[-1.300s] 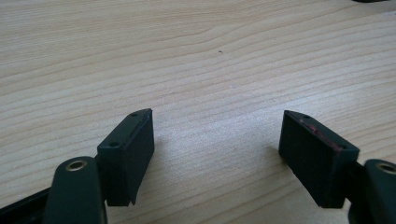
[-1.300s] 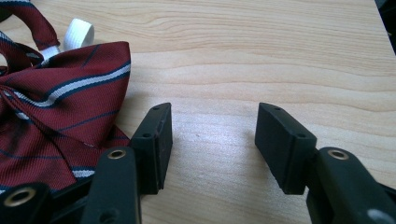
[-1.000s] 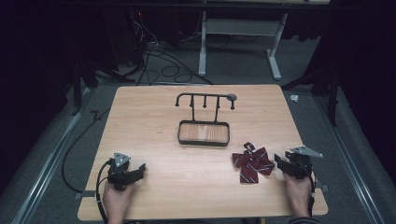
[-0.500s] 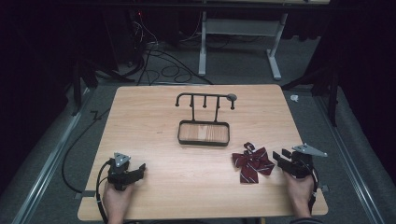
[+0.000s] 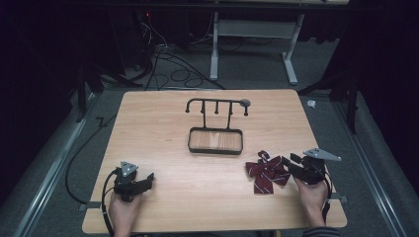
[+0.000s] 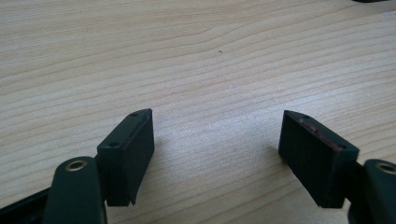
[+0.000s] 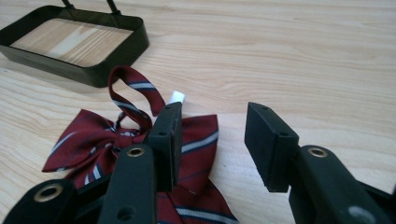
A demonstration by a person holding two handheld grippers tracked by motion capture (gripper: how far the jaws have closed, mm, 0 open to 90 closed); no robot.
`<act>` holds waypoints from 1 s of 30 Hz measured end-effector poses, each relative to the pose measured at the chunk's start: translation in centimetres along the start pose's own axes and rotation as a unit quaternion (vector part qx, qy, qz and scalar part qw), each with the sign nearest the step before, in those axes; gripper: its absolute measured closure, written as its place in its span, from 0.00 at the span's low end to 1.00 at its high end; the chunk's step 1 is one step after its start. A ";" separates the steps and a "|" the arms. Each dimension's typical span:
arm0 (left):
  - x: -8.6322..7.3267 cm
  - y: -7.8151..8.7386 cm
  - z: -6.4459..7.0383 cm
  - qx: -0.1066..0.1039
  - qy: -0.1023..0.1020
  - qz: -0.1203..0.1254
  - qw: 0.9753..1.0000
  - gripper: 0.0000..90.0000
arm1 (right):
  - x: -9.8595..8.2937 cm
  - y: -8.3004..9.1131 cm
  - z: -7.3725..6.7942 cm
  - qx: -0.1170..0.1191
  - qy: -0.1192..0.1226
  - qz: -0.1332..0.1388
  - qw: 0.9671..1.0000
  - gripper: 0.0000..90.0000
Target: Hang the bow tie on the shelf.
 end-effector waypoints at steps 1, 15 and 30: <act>0.0 0.0 0.0 0.000 0.000 0.000 1.000 0.30 | 0.2 -0.2 -0.2 0.003 0.001 -0.003 1.000 0.65; 0.0 0.0 0.0 -0.001 -0.001 -0.001 1.000 0.30 | 1.2 -1.7 -2.1 0.029 0.012 -0.014 0.999 0.65; 0.0 0.0 0.0 -0.001 0.000 -0.001 1.000 0.30 | 1.1 -3.4 -2.8 0.040 0.020 -0.034 0.998 0.66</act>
Point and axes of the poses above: each handheld gripper's, and its own axes: y roughly backward along the jaws, x roughly out of its top, z roughly to its right, the point moved 6 cm from there along -y, roughly forward along the jaws, and after that the axes turned 5 degrees about -z, right-handed, at the moved point
